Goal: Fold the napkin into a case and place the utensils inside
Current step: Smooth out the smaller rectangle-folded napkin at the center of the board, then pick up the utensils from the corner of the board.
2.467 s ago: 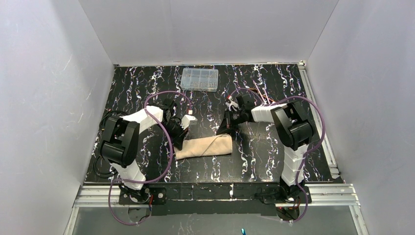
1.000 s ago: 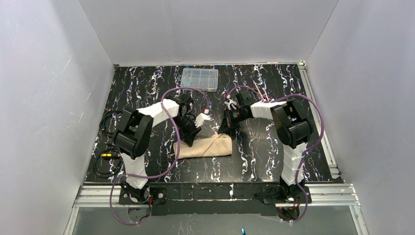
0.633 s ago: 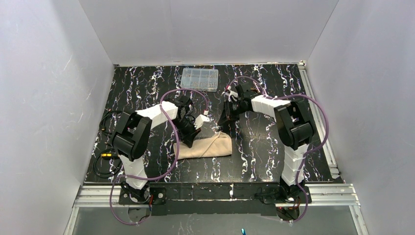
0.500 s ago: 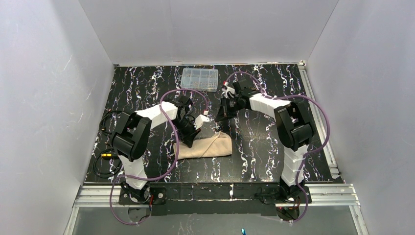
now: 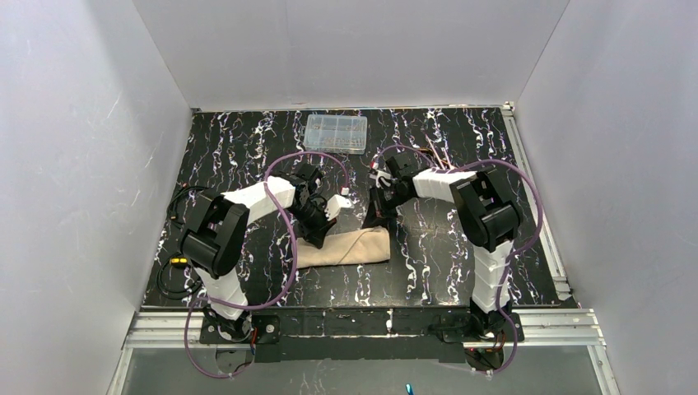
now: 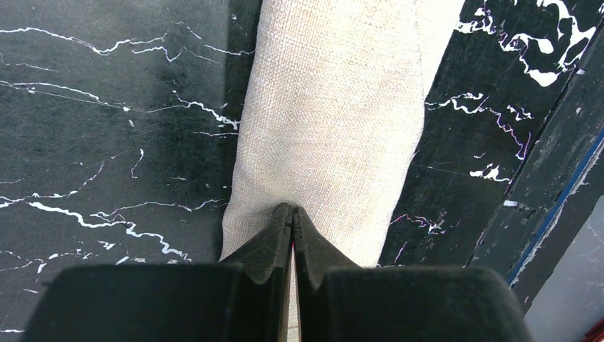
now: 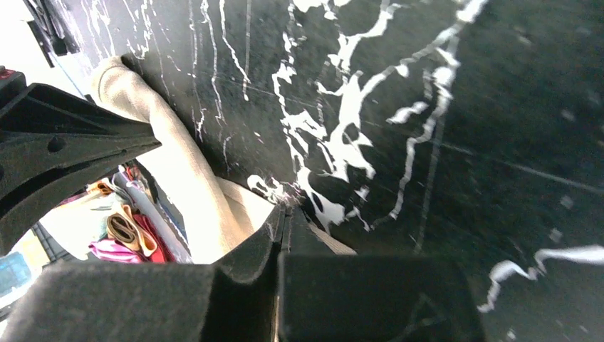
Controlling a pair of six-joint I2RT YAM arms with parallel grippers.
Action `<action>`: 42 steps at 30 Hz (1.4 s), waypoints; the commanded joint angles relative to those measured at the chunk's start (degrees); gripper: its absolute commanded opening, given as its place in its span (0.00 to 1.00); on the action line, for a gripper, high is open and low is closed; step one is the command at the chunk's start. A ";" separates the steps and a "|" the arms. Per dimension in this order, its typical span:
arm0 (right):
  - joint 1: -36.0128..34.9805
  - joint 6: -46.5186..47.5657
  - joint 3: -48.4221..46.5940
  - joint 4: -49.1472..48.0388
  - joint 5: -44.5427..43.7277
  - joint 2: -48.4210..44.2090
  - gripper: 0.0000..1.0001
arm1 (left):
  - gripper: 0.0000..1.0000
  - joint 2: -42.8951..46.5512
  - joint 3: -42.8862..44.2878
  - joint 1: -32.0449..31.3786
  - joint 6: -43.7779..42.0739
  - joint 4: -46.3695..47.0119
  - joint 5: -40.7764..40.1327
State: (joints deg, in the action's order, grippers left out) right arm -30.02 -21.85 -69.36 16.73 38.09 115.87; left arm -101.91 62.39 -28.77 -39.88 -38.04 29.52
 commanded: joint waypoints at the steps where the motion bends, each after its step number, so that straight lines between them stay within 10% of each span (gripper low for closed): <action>1: 1.75 2.77 1.16 4.45 -3.77 -2.29 0.02 | 0.00 -0.74 -1.25 0.39 -0.19 0.65 -7.40; 10: 9.76 0.34 -18.20 9.18 -17.73 -4.69 0.47 | 0.03 -1.92 9.30 2.89 4.45 -9.00 -1.01; 20: 17.41 6.33 -46.42 23.53 -43.46 11.06 0.49 | 0.63 0.86 22.07 9.63 8.29 -21.49 5.26; 22: 18.21 7.47 -49.44 25.20 -44.86 14.18 0.48 | 0.97 1.27 24.07 10.90 8.62 -23.28 6.06; 42: 22.44 10.53 -37.68 23.46 -52.67 8.74 0.82 | 0.98 5.21 30.02 20.32 9.70 -27.83 5.18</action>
State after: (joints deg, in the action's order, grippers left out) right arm -8.58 -12.01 -106.04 40.64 -16.10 126.28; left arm -101.41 91.31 -10.55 -30.26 -63.33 33.47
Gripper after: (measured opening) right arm 0.808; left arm 0.983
